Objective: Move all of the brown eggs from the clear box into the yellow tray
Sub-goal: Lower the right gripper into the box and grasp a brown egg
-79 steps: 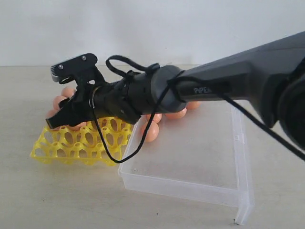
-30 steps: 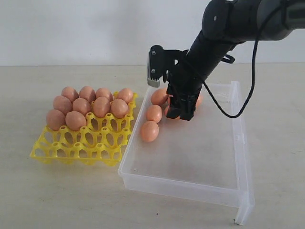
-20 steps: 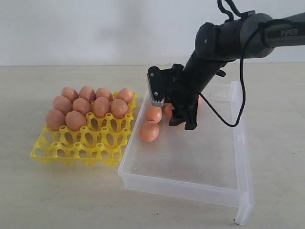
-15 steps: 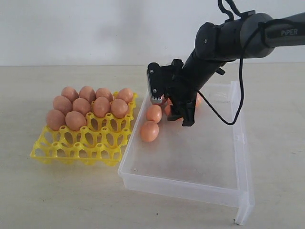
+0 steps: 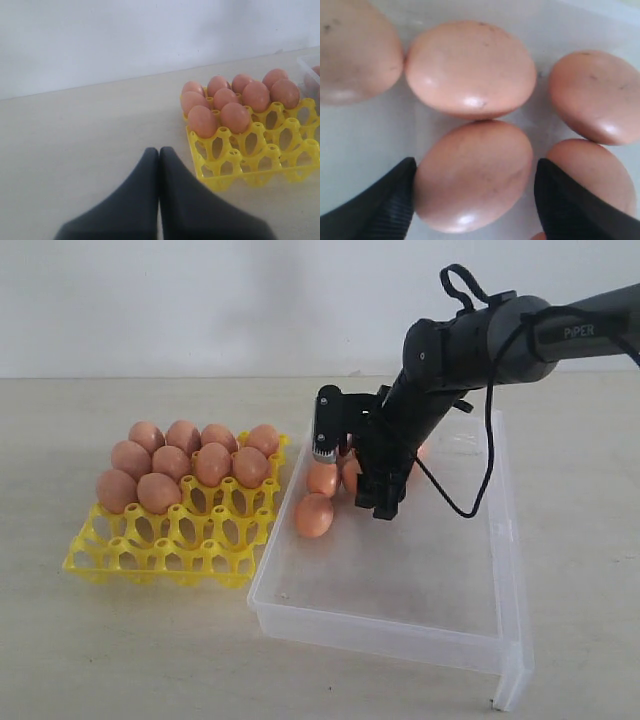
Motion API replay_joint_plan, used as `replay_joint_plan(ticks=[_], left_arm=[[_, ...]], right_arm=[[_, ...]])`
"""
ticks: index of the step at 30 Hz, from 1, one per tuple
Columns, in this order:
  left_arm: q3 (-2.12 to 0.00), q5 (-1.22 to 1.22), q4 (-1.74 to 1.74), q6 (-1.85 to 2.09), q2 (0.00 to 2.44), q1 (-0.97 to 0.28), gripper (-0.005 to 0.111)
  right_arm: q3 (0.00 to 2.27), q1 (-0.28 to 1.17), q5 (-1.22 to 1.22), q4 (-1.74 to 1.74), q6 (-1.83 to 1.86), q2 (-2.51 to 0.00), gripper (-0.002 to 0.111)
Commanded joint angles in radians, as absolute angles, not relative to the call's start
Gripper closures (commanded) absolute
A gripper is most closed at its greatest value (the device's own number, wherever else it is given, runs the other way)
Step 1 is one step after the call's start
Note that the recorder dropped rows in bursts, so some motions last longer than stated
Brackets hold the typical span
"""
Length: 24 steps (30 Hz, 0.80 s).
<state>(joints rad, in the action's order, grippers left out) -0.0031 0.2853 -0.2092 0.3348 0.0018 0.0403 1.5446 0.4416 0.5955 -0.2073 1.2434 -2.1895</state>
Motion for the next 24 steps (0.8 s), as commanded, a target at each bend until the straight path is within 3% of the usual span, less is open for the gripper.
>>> replay_joint_plan(ticks=[1,12,15,19,24], left_arm=[[0.000,0.284,-0.212,0.325,0.000,0.037,0.111],[0.000,0.284,-0.212,0.325,0.000,0.037,0.111],[0.000,0.284,-0.212,0.325,0.000,0.037,0.111],[0.000,0.284,-0.212,0.325,0.000,0.037,0.111],[0.000,0.284,-0.212,0.325,0.000,0.037,0.111]], right_arm=[[1.548,0.438,0.545,-0.241,1.106,-2.192,0.044],[1.548,0.438,0.530,-0.249,0.826,-2.208,0.048],[1.548,0.438,0.527,-0.249,0.723,-2.208,0.067],[1.548,0.438,0.527,-0.249,0.700,-2.208,0.107],[1.548,0.438,0.520,-0.247,0.702,-2.205,0.108]])
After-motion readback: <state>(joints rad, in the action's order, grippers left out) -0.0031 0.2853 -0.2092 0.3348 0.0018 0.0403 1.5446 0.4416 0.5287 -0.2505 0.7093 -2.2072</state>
